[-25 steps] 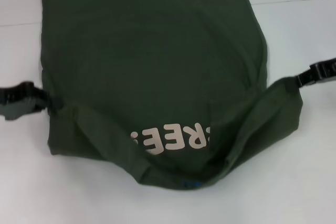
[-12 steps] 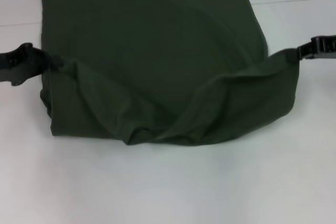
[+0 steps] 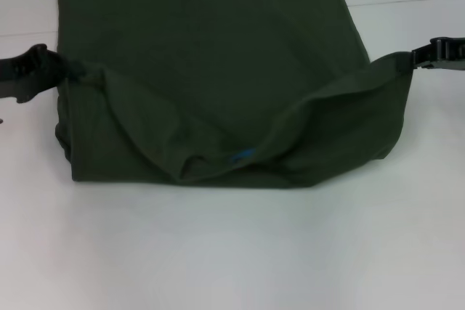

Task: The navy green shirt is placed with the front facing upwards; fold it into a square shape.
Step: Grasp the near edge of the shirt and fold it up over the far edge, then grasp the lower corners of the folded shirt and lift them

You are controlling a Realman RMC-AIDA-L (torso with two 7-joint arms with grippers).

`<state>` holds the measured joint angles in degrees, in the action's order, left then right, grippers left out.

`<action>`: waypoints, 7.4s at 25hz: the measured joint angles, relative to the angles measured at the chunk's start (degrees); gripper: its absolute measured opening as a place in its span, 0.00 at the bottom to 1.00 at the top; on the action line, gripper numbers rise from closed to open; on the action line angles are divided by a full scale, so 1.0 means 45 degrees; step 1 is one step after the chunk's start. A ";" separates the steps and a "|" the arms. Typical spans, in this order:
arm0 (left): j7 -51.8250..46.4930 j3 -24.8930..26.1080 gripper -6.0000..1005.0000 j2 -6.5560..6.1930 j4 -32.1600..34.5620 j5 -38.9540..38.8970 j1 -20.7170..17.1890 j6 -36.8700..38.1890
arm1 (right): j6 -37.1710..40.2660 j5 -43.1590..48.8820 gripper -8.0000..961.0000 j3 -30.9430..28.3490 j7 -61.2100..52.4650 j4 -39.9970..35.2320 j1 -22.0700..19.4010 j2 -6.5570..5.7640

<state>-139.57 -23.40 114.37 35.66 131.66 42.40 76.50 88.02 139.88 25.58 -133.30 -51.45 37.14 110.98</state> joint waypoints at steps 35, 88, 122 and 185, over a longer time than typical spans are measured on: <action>0.0291 -0.0152 0.01 0.0092 0.0043 -0.0724 -0.0234 -0.1402 | -0.2431 -0.1129 0.05 0.0056 0.0254 0.0029 -0.0160 0.0601; 0.1217 -0.0707 0.04 0.0096 -0.0094 -0.0688 0.0513 -0.2706 | -0.5931 -0.1124 0.05 0.1095 0.1224 0.0361 0.0272 0.1149; 0.1052 -0.0780 0.07 0.0032 -0.0028 -0.0744 0.0737 -0.2757 | -0.6714 -0.1084 0.06 0.1826 0.1210 0.0342 0.0655 0.1019; -0.0552 -0.0534 0.69 0.0111 0.3975 0.0723 -0.1918 0.4856 | 0.1302 0.1663 0.61 0.1850 -0.0806 -0.2058 -0.1080 -0.0094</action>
<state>-142.05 -25.80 114.87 53.55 134.92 33.77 98.35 93.88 147.37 33.91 -136.93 -60.71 32.28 110.56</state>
